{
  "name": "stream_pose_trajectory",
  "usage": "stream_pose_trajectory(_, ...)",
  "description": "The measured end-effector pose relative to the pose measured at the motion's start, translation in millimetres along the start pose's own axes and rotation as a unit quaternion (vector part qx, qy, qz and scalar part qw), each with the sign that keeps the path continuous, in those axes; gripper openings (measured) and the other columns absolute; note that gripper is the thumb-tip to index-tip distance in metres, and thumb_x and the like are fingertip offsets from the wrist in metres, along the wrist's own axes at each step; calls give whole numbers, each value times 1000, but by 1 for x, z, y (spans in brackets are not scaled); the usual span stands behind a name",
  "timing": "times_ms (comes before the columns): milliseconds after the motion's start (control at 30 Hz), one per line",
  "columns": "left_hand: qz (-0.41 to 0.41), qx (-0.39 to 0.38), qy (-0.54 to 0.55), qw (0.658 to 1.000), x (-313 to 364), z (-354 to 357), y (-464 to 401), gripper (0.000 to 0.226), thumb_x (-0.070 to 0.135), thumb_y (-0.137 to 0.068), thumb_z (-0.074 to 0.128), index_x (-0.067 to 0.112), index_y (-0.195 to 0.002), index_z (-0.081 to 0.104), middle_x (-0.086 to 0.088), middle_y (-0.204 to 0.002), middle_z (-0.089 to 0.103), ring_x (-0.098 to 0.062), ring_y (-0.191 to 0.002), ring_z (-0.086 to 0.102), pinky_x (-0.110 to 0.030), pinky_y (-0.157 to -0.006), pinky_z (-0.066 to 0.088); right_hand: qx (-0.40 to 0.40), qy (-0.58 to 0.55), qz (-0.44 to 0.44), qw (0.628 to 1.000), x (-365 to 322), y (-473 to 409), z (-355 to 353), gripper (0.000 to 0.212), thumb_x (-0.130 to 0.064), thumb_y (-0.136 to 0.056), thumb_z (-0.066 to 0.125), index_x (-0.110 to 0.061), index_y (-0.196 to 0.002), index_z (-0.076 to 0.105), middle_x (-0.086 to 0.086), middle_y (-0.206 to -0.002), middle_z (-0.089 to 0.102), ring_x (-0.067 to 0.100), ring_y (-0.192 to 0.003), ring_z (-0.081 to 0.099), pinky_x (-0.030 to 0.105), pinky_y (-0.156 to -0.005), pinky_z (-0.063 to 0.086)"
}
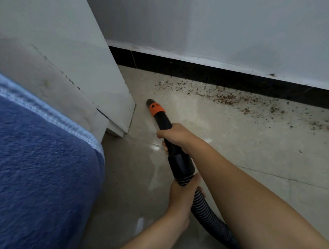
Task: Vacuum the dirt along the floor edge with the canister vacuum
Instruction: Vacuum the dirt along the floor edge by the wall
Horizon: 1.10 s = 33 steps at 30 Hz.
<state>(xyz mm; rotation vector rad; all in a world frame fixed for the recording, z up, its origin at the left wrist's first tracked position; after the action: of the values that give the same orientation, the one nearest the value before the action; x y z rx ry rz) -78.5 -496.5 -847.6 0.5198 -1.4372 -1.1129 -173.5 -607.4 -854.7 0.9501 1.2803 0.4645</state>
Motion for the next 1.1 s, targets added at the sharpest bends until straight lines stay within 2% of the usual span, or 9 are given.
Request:
stream_pose_trajectory(100,-1,11,23,1000,4,-6,-4,7,16,-88,65,9,-86,65,-6,-70,68,-10,-55,65,-21,-52,52,-14,4,-7,1000,-6,-6,12,18,-7,-87,60,-2,-99,48,11,-59,51,20,-42,48,26,-44,45)
stream_pose_trajectory(267,5,15,36,999,24,-15,-18,20,14,-87,66,2,-103,63,-13,-79,64,-14,-56,62,-19,-48,50,48,-36,-17,998,-23,-23,2,17,-8,-86,61,-2,-96,49,11,-58,51,21,-42,48,28,-45,45)
stream_pose_trajectory(400,3,-21,-6,1000,29,-6,-25,8,12,-87,65,7,-88,59,-5,-60,59,-13,-46,56,-20,-45,46,122,-79,-18,989,-22,-20,-32,17,-9,-86,61,0,-95,50,12,-58,51,22,-41,48,29,-46,46)
stream_pose_trajectory(467,-5,-45,-28,999,24,5,-22,10,12,-88,64,8,-83,56,-3,-52,57,-13,-42,54,-21,-45,45,140,-97,-12,985,-13,-11,-51,16,-7,-87,60,1,-95,49,13,-57,50,22,-40,47,28,-45,45)
stream_pose_trajectory(600,-18,-78,-74,994,8,26,-16,10,14,-87,64,9,-82,57,-4,-55,58,-13,-42,55,-21,-46,46,160,-124,11,979,8,7,-83,17,-6,-87,60,0,-99,49,12,-60,50,23,-44,47,29,-45,45)
stream_pose_trajectory(867,-13,-103,-111,988,-9,49,-12,14,16,-87,66,7,-93,58,-4,-60,57,-11,-43,56,-21,-47,48,163,-155,23,974,30,23,-111,15,-6,-89,60,-1,-98,49,11,-59,50,22,-43,46,28,-43,46)
stream_pose_trajectory(1100,-23,-126,-143,981,-30,74,-1,17,17,-86,67,4,-95,58,-7,-66,61,-11,-49,59,-19,-51,49,122,-151,27,981,45,37,-127,12,-5,-88,59,-3,-92,49,10,-59,50,21,-44,48,28,-44,46)
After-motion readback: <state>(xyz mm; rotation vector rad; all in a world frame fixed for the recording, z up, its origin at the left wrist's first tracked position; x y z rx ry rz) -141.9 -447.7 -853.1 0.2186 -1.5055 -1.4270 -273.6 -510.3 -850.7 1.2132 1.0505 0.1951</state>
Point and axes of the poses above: each hand's wrist, its own y-axis away from the middle knuckle, its own z-axis out of the palm, x = y × z, the point moved 10 cm from there along -y, towards the middle knuckle
